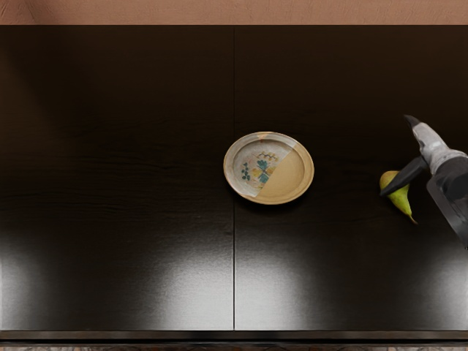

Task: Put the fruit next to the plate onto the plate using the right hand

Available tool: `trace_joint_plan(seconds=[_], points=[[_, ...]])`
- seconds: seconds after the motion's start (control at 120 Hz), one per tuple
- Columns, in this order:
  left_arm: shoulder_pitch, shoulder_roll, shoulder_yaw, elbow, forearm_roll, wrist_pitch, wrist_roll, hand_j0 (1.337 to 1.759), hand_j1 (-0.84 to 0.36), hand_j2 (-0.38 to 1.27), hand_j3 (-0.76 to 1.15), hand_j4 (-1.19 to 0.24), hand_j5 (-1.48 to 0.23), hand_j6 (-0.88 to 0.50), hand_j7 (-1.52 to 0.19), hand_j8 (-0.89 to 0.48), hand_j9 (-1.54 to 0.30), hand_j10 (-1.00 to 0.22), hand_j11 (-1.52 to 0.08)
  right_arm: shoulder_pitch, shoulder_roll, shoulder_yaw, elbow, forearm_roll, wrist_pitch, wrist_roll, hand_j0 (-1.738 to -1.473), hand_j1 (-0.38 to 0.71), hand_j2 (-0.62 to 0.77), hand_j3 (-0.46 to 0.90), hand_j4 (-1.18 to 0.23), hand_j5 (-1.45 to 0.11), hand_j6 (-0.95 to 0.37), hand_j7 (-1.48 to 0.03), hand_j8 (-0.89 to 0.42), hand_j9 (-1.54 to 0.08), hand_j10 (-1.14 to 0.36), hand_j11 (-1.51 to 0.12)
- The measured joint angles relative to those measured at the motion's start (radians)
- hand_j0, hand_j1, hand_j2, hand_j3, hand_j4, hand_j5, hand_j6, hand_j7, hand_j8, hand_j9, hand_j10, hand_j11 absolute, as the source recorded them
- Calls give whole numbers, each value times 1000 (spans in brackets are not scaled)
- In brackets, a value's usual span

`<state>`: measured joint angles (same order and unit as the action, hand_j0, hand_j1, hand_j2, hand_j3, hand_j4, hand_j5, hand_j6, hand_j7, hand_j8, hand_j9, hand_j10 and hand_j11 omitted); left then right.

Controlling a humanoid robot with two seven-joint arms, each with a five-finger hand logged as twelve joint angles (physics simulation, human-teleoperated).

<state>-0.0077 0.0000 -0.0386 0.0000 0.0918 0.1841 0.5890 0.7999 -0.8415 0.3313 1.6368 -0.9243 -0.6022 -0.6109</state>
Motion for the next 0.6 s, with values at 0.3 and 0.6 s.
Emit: trace_joint_plan(seconds=[0.3,0.6], points=[[-1,0,0,0,0,0,0,1658,349,1,0,-2,0,-3,0,-3,0,-2,0,-1,19,-110,-5,-50,-9,0,-1658,-349,3,0,-3,-1,-5,0,-4,0,-3,0],[-2,0,0,0,0,0,0,1658,349,1,0,-2,0,-3,0,-3,0,-2,0,8,2,-133,-12,-58,-9,0,-1658,-344,2,0,-8,-7,-9,-6,-8,-7,-8,-6]])
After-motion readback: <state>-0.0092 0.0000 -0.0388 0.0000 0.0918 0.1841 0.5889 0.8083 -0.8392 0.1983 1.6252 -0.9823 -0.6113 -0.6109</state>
